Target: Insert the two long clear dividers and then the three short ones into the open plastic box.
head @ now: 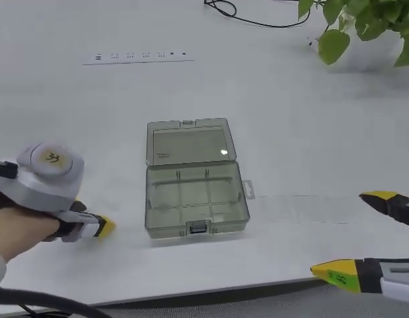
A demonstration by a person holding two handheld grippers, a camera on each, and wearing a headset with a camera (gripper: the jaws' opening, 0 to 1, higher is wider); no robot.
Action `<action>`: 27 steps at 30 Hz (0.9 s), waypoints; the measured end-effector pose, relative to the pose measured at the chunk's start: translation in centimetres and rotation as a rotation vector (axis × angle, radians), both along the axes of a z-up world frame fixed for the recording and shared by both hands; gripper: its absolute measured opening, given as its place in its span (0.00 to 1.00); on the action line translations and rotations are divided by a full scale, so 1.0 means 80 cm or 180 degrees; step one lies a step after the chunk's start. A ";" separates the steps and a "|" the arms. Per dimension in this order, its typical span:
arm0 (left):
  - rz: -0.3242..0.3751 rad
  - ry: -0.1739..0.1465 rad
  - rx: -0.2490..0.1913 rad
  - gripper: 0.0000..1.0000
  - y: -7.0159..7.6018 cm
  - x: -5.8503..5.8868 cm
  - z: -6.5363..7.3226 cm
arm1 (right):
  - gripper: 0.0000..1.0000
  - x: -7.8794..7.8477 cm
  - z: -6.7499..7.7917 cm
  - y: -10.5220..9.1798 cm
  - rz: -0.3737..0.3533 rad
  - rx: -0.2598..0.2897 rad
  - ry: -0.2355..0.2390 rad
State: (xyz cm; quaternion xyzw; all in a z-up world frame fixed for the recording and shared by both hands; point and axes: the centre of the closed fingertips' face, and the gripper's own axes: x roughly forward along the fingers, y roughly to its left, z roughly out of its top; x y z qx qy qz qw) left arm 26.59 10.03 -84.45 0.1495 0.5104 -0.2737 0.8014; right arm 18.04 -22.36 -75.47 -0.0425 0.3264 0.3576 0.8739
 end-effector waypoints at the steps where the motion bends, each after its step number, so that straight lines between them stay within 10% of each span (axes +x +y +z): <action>1: -0.0005 0.0003 0.0030 0.36 0.000 0.000 0.000 | 1.00 0.000 0.000 0.001 0.0001 0.0001 0.0000; 16: -0.0074 0.0289 0.0365 0.32 0.001 0.001 -0.004 | 1.00 -0.015 0.024 0.019 -0.0048 -0.0026 0.0026; 27: -0.0016 0.0349 0.0320 0.30 0.005 -0.006 -0.003 | 1.00 -0.008 0.033 0.038 -0.0157 0.0089 -0.0020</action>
